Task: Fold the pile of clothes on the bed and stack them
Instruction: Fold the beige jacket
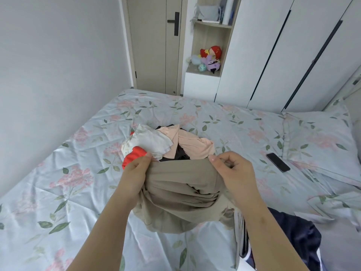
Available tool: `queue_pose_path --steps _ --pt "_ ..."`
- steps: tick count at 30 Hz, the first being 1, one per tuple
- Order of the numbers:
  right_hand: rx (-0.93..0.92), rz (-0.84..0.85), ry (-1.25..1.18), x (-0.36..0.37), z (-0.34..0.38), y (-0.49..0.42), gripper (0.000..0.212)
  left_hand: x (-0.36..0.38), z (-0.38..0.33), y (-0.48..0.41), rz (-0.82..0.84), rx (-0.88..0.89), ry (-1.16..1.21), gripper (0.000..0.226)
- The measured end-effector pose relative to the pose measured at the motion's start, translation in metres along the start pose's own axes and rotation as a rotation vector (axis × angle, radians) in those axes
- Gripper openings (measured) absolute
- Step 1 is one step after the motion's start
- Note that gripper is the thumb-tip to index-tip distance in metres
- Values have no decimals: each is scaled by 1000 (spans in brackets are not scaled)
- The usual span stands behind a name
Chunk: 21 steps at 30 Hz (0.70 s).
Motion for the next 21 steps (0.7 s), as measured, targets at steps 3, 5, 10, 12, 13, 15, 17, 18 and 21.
queue_pose_path --steps 3,5,10,12,13,15,17,18,21 --pt "-7 -67 -120 -6 21 -8 20 9 -23 6 112 148 -17 20" --pt "5 -78 -173 -5 32 -15 21 31 -31 13 299 235 -238 33" --pt "-11 39 -227 12 49 -24 22 92 -26 25 679 317 -505 52" --pt "9 5 -241 9 44 -24 21 96 -24 22 644 247 -467 25" --pt "33 -24 -280 7 38 -23 18 95 -23 17 590 220 -435 29" --pt "145 -50 -405 1 17 -16 12 92 -27 12 500 115 -236 33" --pt "252 13 -424 -2 -9 -4 23 89 -31 6 459 -39 49 31" --pt "279 95 -390 -1 -19 3 32 89 -35 4 457 -96 165 31" --pt "282 405 -140 17 -43 20 61 92 -50 -2 444 -157 352 33"
Point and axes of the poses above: each hand's wrist, its own y-axis away from the middle knuckle, its own x-axis out of the palm, z = x × y, the point moved 5 cm from there along -y, towards the middle knuckle, and after that the axes turned 10 degrees about -x, right-handed, at the moved point
